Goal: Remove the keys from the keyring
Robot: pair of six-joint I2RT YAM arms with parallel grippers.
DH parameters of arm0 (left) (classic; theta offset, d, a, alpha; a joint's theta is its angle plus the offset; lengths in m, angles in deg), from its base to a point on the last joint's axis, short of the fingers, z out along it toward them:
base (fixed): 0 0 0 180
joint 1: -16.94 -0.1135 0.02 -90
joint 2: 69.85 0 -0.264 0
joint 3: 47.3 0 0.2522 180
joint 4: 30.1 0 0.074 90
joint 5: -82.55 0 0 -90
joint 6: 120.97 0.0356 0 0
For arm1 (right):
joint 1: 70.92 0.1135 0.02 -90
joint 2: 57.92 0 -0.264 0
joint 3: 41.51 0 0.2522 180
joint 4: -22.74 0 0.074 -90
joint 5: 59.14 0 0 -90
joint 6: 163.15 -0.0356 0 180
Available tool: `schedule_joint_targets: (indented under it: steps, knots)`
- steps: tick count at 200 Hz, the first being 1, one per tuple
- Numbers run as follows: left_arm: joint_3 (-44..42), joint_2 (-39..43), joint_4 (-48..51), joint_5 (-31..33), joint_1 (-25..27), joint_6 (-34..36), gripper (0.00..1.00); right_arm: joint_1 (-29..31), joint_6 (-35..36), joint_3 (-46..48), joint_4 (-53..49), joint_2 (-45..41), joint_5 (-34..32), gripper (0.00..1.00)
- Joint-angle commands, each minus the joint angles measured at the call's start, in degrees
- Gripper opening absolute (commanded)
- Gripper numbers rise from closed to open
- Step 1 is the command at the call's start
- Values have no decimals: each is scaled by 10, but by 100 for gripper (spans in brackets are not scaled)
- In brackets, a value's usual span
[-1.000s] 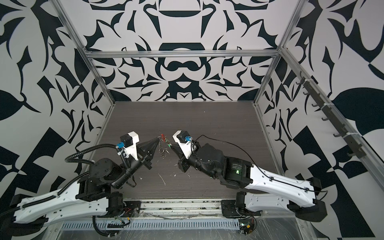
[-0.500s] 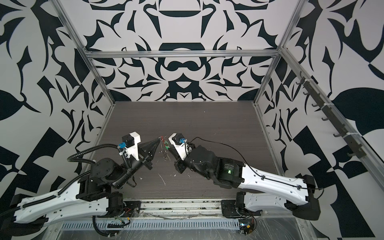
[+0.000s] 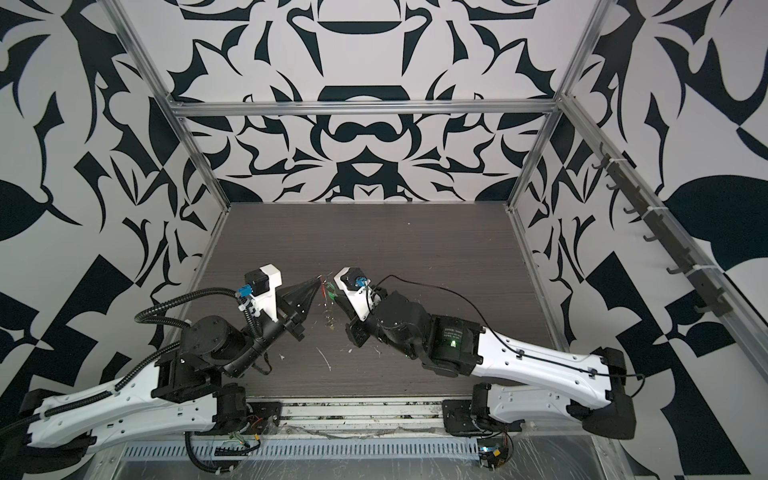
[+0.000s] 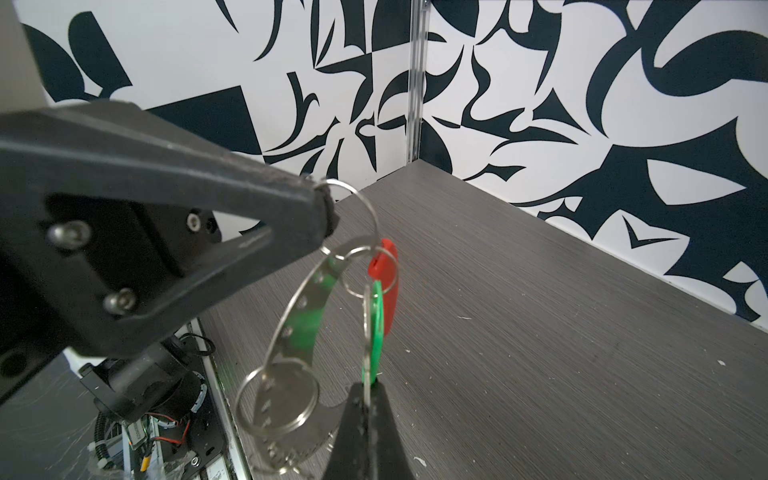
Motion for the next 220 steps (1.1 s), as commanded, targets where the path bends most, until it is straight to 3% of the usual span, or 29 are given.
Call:
schedule_joint_targets:
  steps: [1, 75, 87, 146, 174, 220]
  knots:
    - [1, 25, -108, -11, -5, -3, 0, 5, -5, 16, -59, 22, 21, 0]
    - [-16, 39, -123, -66, -5, 3, 0, 5, 2, 7, -30, 54, 52, 0]
    - [-15, 41, -118, -71, -5, 5, 0, 5, 3, 8, -24, 54, 83, 0]
    - [-6, 64, -57, -117, -5, 4, 0, 5, 22, -15, -64, 16, 73, 0]
    - [-6, 73, -34, -153, -5, 5, 0, 5, 25, -36, -96, -3, 97, 23]
    - [-10, 87, -10, -188, -5, 3, 0, 5, 20, -36, -116, -76, 128, 41]
